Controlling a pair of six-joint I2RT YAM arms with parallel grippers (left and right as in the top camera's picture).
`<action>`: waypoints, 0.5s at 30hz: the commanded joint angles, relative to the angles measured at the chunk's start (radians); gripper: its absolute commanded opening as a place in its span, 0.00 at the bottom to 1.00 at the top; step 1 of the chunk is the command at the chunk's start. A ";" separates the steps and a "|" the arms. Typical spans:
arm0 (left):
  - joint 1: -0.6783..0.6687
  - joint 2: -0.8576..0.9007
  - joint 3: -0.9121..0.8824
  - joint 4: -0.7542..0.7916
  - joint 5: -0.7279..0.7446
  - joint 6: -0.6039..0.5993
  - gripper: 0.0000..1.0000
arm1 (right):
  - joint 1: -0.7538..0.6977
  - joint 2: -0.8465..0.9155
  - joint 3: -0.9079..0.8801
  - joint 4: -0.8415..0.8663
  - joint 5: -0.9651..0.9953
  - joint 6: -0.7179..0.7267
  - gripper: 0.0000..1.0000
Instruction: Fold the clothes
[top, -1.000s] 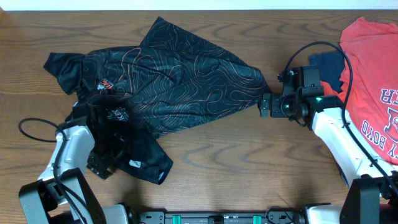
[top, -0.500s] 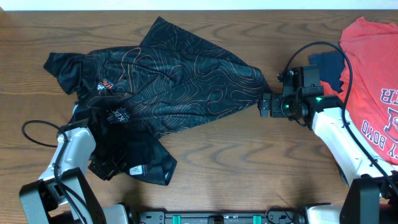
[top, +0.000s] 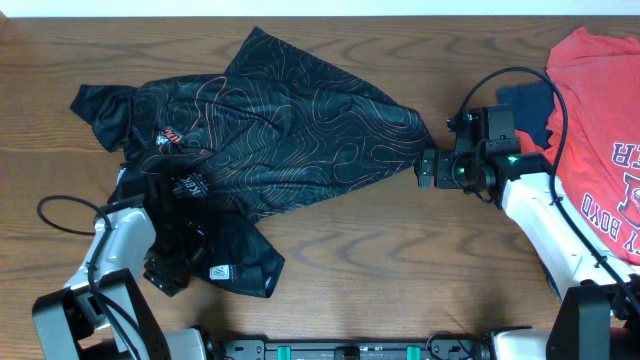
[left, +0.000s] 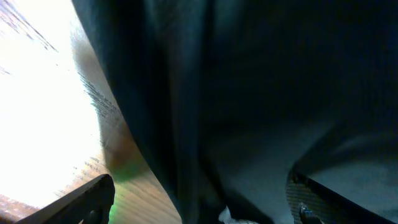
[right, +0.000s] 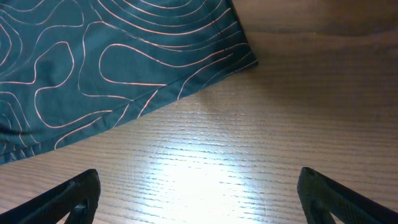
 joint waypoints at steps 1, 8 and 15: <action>-0.003 0.000 -0.047 0.024 0.014 -0.038 0.86 | -0.003 0.007 0.003 -0.001 -0.011 0.015 0.99; -0.003 0.000 -0.077 0.107 0.029 -0.029 0.08 | -0.003 0.007 0.003 -0.001 -0.011 0.015 0.99; -0.003 -0.002 0.000 0.070 0.121 0.065 0.06 | -0.003 0.007 0.003 -0.003 -0.011 0.015 0.99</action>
